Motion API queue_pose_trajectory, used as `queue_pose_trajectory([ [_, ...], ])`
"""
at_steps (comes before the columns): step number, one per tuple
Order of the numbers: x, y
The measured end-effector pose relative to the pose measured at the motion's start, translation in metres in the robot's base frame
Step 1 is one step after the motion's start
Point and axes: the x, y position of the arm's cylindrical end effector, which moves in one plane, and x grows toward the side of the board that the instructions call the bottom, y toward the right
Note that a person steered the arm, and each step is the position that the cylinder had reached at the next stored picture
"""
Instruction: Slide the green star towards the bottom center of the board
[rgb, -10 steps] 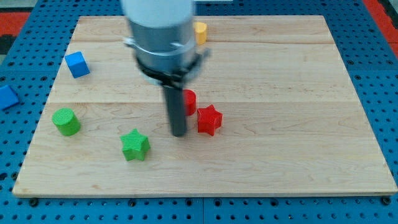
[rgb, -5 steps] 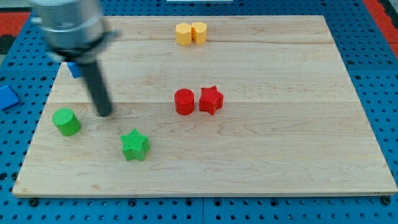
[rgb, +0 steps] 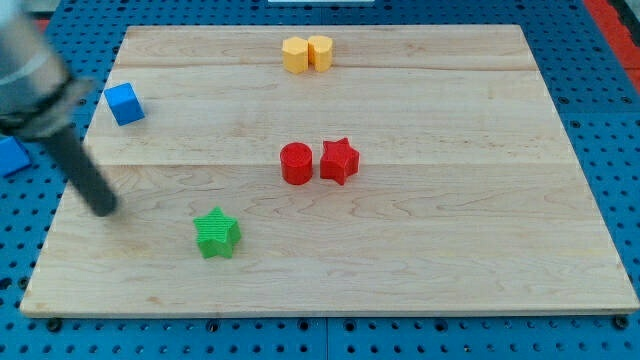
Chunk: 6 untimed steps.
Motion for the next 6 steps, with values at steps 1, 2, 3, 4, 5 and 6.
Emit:
queue_pose_trajectory([
  [1, 0.01, 0.091],
  [2, 0.032, 0.102],
  [3, 0.021, 0.058],
  [4, 0.064, 0.022],
  [5, 0.08, 0.105],
  [6, 0.081, 0.172],
])
